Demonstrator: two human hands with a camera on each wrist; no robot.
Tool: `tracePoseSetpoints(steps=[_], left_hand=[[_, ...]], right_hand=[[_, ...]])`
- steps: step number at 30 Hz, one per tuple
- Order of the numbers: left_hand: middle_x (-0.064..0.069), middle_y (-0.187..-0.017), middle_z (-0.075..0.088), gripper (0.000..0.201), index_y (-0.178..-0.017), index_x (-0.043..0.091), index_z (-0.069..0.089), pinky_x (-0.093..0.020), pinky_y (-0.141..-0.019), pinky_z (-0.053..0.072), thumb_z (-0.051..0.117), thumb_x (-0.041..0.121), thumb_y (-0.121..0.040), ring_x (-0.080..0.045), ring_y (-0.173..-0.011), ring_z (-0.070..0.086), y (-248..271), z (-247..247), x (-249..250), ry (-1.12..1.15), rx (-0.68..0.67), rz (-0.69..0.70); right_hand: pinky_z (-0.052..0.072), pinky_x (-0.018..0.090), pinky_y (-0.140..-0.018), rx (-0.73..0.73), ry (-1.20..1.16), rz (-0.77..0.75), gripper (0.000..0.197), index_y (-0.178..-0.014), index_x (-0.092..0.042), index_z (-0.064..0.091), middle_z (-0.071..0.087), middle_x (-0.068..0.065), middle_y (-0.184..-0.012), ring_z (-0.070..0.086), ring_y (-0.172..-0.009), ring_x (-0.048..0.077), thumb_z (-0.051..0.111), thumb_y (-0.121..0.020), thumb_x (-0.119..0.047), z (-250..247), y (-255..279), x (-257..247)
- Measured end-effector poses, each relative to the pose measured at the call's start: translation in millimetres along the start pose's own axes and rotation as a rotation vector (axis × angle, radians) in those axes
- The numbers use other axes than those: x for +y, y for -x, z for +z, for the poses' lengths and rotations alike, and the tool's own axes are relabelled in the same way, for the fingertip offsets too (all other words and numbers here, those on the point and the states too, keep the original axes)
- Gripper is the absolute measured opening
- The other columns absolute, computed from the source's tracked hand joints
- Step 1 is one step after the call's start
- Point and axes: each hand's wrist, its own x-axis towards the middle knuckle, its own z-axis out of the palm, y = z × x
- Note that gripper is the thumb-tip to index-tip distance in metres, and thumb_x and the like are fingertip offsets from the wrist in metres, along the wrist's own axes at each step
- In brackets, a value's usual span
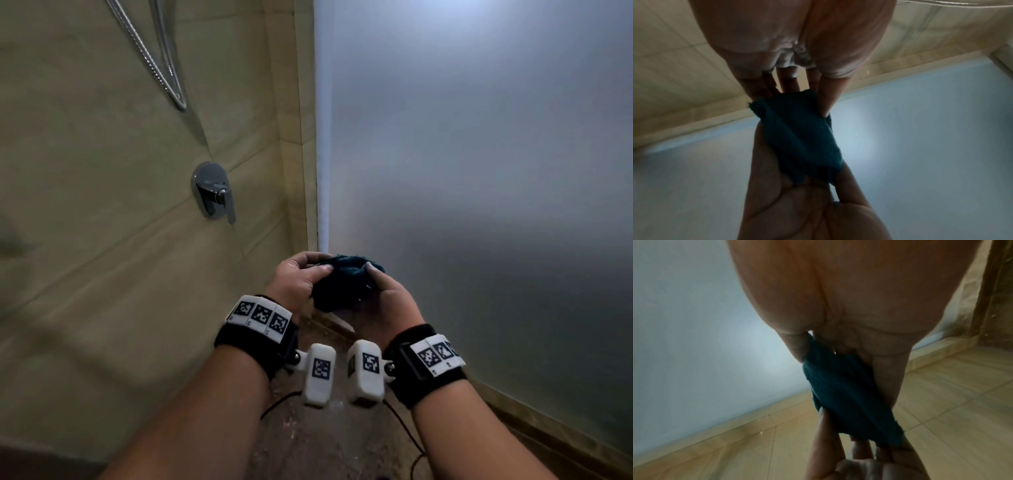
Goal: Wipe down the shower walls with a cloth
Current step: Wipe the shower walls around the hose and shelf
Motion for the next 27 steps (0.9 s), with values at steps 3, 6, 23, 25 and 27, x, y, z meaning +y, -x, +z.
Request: tracePoseSetpoints(steps=[3, 6, 23, 25, 27], left_hand=[[-0.007, -0.091, 0.074, 0.013, -0.1, 0.011, 0.071, -0.027, -0.063, 0.058, 0.067, -0.001, -0.097, -0.018, -0.076, 0.07, -20.1, 6.6, 21.0, -0.084, 0.076, 0.037], [-0.008, -0.095, 0.072, 0.009, -0.103, 0.012, 0.069, -0.033, -0.072, 0.059, 0.068, 0.004, -0.098, -0.02, -0.081, 0.069, -36.3, 15.9, 39.0, -0.072, 0.165, 0.053], [0.005, -0.101, 0.071, 0.013, -0.11, 0.021, 0.071, -0.028, -0.076, 0.056, 0.069, 0.018, -0.098, -0.011, -0.083, 0.066, -70.9, 12.9, 186.1, -0.392, 0.52, 0.48], [0.0, -0.108, 0.07, 0.015, -0.11, 0.024, 0.068, -0.027, -0.074, 0.053, 0.07, 0.02, -0.096, -0.011, -0.082, 0.065, -81.3, 5.4, 214.4, -0.391, 0.528, 0.517], [-0.003, -0.112, 0.069, 0.015, -0.109, 0.027, 0.065, -0.024, -0.07, 0.049, 0.07, 0.022, -0.096, -0.011, -0.08, 0.063, -89.3, -0.3, 247.7, -0.426, 0.528, 0.557]], right_hand=[[0.053, 0.059, -0.098, -0.051, 0.046, 0.034, 0.049, -0.135, 0.001, 0.058, 0.063, 0.026, -0.134, 0.059, -0.125, 0.047, 0.053, -0.102, -0.035, 5.1, -22.2, -31.9], [0.057, 0.054, -0.093, -0.06, 0.053, 0.046, 0.049, -0.137, 0.0, 0.056, 0.065, 0.026, -0.131, 0.062, -0.123, 0.045, 0.055, -0.102, -0.034, 13.0, -42.5, -61.3], [0.057, 0.04, -0.074, -0.019, 0.256, -0.08, 0.035, -0.124, -0.011, 0.062, 0.067, 0.018, -0.123, 0.066, -0.108, 0.037, 0.061, -0.095, -0.031, 142.0, -104.8, -143.0], [0.051, 0.048, -0.092, -0.101, 0.381, -0.175, 0.023, -0.111, -0.015, 0.063, 0.063, 0.014, -0.117, 0.062, -0.096, 0.031, 0.058, -0.092, -0.026, 169.9, -115.1, -153.9], [0.047, 0.053, -0.1, -0.144, 0.48, -0.263, 0.012, -0.099, -0.016, 0.062, 0.063, 0.011, -0.105, 0.06, -0.09, 0.028, 0.051, -0.099, -0.017, 204.3, -122.6, -169.4]])
